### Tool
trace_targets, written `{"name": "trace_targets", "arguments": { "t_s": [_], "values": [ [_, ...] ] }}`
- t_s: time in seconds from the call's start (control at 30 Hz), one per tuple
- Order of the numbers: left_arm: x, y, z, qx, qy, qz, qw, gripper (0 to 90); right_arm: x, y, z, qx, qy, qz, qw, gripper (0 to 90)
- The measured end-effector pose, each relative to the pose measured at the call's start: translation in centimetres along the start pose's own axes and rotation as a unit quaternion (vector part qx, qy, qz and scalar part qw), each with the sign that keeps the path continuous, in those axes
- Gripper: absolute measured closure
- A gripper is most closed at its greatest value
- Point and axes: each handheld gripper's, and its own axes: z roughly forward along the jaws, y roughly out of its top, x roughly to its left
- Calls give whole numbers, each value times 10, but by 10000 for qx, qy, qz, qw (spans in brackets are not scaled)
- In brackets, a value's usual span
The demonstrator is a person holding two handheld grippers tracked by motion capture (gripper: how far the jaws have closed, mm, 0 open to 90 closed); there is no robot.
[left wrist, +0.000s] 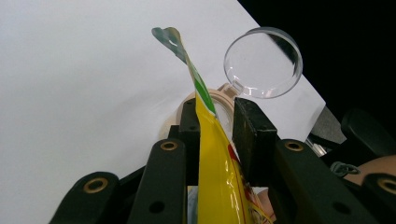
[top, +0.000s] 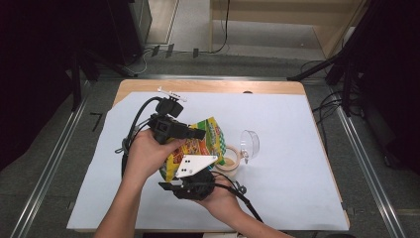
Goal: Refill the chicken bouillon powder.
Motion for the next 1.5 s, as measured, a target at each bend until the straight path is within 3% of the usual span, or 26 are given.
{"name": "trace_targets", "arguments": {
  "t_s": [0.53, 0.8, 1.03, 1.5],
  "values": [
    [-3, 0, 1, 3, 6, 33, 10000, 737, 1, -1, -1, 18, -9, 44, 10000, 731],
    [-1, 0, -1, -29, -22, 1, 10000, 737, 2, 1, -2, 7, -28, -42, 10000, 731],
    [-3, 0, 2, 24, -13, 57, 10000, 737, 1, -2, 0, 10, -57, 40, 10000, 732],
    [1, 2, 5, 48, -86, 5, 10000, 737, 0, -2, -2, 23, -84, 30, 10000, 731]
  ]
}}
